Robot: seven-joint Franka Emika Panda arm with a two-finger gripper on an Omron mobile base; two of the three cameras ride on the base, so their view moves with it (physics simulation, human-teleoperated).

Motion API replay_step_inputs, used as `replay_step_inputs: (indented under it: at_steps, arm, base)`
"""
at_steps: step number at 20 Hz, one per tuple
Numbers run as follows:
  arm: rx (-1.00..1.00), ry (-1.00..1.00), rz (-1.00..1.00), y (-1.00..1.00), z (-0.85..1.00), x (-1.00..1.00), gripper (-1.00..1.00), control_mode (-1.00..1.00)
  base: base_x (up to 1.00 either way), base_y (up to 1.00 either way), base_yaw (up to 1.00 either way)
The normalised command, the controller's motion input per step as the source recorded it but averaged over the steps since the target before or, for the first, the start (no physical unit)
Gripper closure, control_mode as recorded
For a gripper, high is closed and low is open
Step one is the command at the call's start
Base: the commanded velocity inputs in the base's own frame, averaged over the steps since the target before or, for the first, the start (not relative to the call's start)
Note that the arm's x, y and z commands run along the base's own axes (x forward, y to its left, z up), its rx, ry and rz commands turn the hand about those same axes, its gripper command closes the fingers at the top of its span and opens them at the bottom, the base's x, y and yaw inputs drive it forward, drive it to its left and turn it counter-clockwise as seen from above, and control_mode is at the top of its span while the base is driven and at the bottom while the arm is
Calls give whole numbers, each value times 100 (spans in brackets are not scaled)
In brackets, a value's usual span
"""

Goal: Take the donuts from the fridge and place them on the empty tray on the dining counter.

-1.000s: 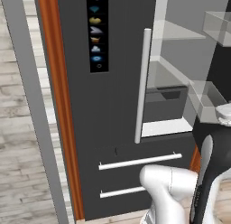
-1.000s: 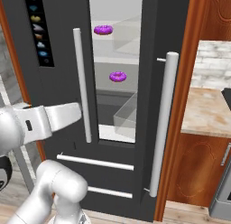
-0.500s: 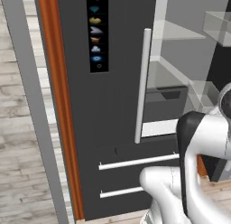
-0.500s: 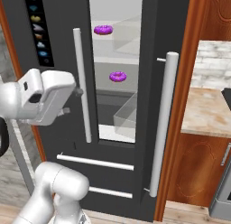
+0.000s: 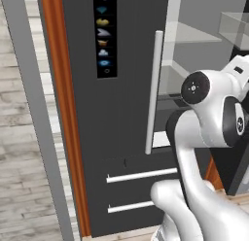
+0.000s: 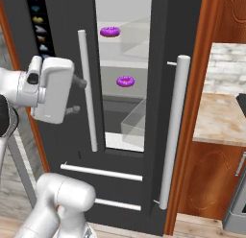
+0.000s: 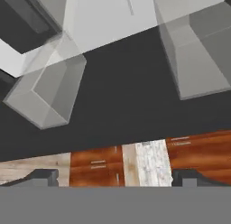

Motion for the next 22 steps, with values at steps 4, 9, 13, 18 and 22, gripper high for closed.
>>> replay_step_inputs:
  at_steps: [4, 9, 13, 18, 22]
  arm:
    - [-17, -13, -16, 1, 8, 39, -100, -100]
    - [-6, -1, -14, 0, 33, 30, -100, -100]
    - [0, 0, -8, 0, 49, 27, -100, -100]
    - [0, 14, -2, -1, 17, 82, -100, -100]
    - [0, 18, 0, -39, 0, 80, -100, -100]
  base:
    - [0, 0, 0]
    - [0, 0, 0]
    - [0, 0, 0]
    - [0, 0, 0]
    - [0, 0, 0]
